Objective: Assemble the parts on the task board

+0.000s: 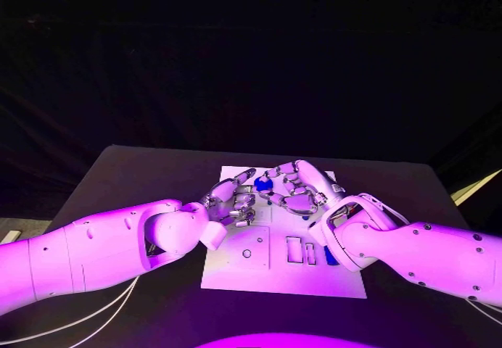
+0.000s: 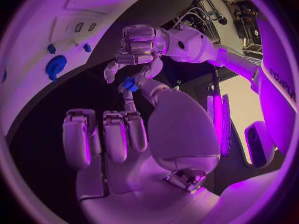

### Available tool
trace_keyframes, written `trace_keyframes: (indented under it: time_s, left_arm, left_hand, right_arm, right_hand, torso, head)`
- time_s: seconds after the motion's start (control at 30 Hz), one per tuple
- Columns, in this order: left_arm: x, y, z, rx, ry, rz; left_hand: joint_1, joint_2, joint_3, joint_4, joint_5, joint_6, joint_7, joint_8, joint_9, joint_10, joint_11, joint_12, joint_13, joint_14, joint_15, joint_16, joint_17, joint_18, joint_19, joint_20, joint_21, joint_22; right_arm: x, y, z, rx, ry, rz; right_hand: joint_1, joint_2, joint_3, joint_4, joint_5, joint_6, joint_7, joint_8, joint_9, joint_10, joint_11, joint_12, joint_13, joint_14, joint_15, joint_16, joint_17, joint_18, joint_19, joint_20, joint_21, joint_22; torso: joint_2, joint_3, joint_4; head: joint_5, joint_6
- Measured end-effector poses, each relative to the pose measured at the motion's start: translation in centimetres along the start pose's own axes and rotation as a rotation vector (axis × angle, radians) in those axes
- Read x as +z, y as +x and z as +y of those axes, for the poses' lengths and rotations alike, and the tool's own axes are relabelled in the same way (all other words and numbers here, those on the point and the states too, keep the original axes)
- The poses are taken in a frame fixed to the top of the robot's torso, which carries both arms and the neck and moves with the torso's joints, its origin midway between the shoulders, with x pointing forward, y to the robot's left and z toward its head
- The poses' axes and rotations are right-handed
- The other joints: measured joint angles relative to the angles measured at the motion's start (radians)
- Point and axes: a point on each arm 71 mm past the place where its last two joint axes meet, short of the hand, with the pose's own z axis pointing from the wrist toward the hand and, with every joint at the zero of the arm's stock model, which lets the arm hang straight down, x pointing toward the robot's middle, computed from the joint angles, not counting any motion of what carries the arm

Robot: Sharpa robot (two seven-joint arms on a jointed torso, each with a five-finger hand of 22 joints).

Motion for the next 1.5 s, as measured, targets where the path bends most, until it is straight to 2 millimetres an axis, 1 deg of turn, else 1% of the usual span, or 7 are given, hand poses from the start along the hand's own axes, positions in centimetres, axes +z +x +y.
trace_keyframes:
  time_s: [0.13, 0.2, 0.3, 0.33, 0.37, 0.5, 1.5]
  left_arm:
    - [-0.1, -0.1, -0.1, -0.005, 0.004, 0.005]
    - [-0.1, -0.1, -0.1, -0.007, 0.004, 0.01]
    - [-0.2, -0.1, -0.1, -0.01, 0.004, 0.017]
    - [-0.2, -0.1, -0.1, -0.01, 0.003, 0.02]
    - [-0.2, -0.2, -0.1, -0.011, 0.002, 0.022]
    - [-0.3, -0.2, -0.1, -0.012, 0.0, 0.027]
    - [-0.7, -1.1, -0.3, -0.007, 0.006, -0.005]
  left_hand:
    - [-0.002, 0.002, 0.0, 0.0, 0.0, 0.036, -0.006, 0.0, 0.0, 0.008, -0.003, 0.012, 0.031, 0.005, -0.005, 0.012, 0.0, 0.0, 0.002, -0.002, 0.023, 0.023]
    - [-0.019, 0.019, 0.0, 0.0, 0.0, 0.056, -0.009, 0.001, 0.001, 0.031, -0.009, 0.019, 0.053, 0.005, -0.005, 0.012, 0.0, 0.0, 0.007, -0.007, 0.023, 0.04]
    - [-0.019, 0.019, 0.0, 0.0, 0.0, 0.077, -0.019, 0.001, 0.002, 0.038, -0.012, 0.019, 0.067, 0.005, -0.006, 0.023, 0.0, 0.0, 0.007, -0.007, 0.035, 0.052]
    - [-0.02, 0.02, 0.0, 0.0, 0.0, 0.092, -0.017, 0.001, 0.005, 0.038, -0.012, 0.019, 0.071, 0.013, -0.013, 0.023, 0.0, 0.0, 0.007, -0.007, 0.035, 0.053]
    - [-0.03, 0.031, 0.0, 0.0, 0.0, 0.093, -0.017, 0.001, 0.005, 0.043, -0.017, 0.019, 0.072, 0.013, -0.014, 0.023, 0.0, -0.001, 0.012, -0.012, 0.046, 0.057]
    - [-0.032, 0.032, 0.0, 0.0, 0.0, 0.096, -0.02, 0.001, 0.005, 0.056, -0.023, 0.019, 0.078, 0.013, -0.014, 0.023, 0.0, -0.001, 0.014, -0.014, 0.046, 0.066]
    - [-0.032, 0.032, 0.0, 0.0, 0.0, 0.119, -0.026, 0.001, 0.019, 0.068, -0.025, 0.019, 0.086, 0.013, -0.014, 0.023, 0.0, -0.001, 0.04, -0.015, 0.047, 0.076]
  right_arm:
    - [0.0, 0.0, -0.1, -0.002, 0.002, -0.001]
    - [0.0, 0.0, -0.1, -0.002, 0.002, -0.001]
    - [0.0, 0.0, -0.1, -0.002, 0.001, -0.001]
    - [0.0, 0.0, -0.1, -0.002, 0.0, -0.001]
    - [0.1, 0.0, -0.1, -0.002, 0.0, -0.001]
    - [0.1, 0.0, -0.1, -0.002, -0.002, -0.002]
    - [0.0, -0.1, -0.4, -0.006, 0.002, -0.004]
  right_hand:
    - [0.0, 0.0, 0.0, 0.0, 0.0, 0.0, 0.0, 0.0, 0.0, 0.0, 0.0, 0.0, 0.0, 0.0, 0.0, 0.0, 0.0, 0.0, 0.0, 0.0, 0.0, 0.0]
    - [0.0, 0.0, 0.0, 0.0, 0.0, 0.0, 0.0, 0.0, 0.0, 0.0, 0.0, 0.0, 0.0, 0.0, 0.0, 0.0, 0.0, 0.0, 0.0, 0.0, 0.0, 0.0]
    - [0.0, 0.0, 0.0, 0.0, 0.0, 0.0, 0.0, 0.0, 0.0, 0.0, 0.0, 0.0, 0.0, 0.0, 0.0, 0.0, 0.0, 0.0, 0.0, 0.0, 0.0, 0.0]
    - [0.0, 0.0, 0.0, 0.0, 0.0, 0.0, 0.0, 0.0, 0.0, 0.0, 0.0, 0.0, 0.0, 0.0, 0.0, 0.0, 0.0, 0.0, 0.0, 0.0, 0.0, 0.0]
    - [0.0, 0.0, 0.0, 0.0, -0.001, 0.0, 0.0, 0.0, 0.0, 0.0, 0.0, 0.0, 0.0, 0.0, 0.0, 0.0, 0.0, 0.0, 0.0, 0.0, 0.0, 0.0]
    - [0.0, 0.0, 0.0, 0.0, -0.009, 0.0, 0.0, 0.0, 0.0, 0.0, 0.0, 0.0, 0.0, 0.0, 0.0, 0.0, 0.0, 0.0, 0.0, 0.0, 0.0, 0.0]
    - [0.0, 0.0, 0.0, 0.0, -0.009, 0.0, 0.0, 0.0, 0.0, 0.0, 0.0, 0.0, 0.0, 0.0, 0.0, 0.0, 0.0, 0.0, 0.0, 0.0, 0.0, 0.0]
  torso:
    - [0.001, 0.0, -0.0001]
    - [0.001, 0.0, 0.0]
    - [0.001, 0.0006, 0.0001]
    - [0.001, 0.0006, 0.0001]
    - [0.001, 0.0006, 0.0001]
    - [0.002, 0.0005, -0.0001]
    - [0.004, -0.0012, 0.0001]
  head:
    - [-0.002, 0.0]
    - [-0.003, 0.0]
    - [-0.004, 0.0]
    - [-0.004, 0.0]
    - [-0.004, 0.0]
    - [-0.006, 0.001]
    - [-0.007, -0.005]
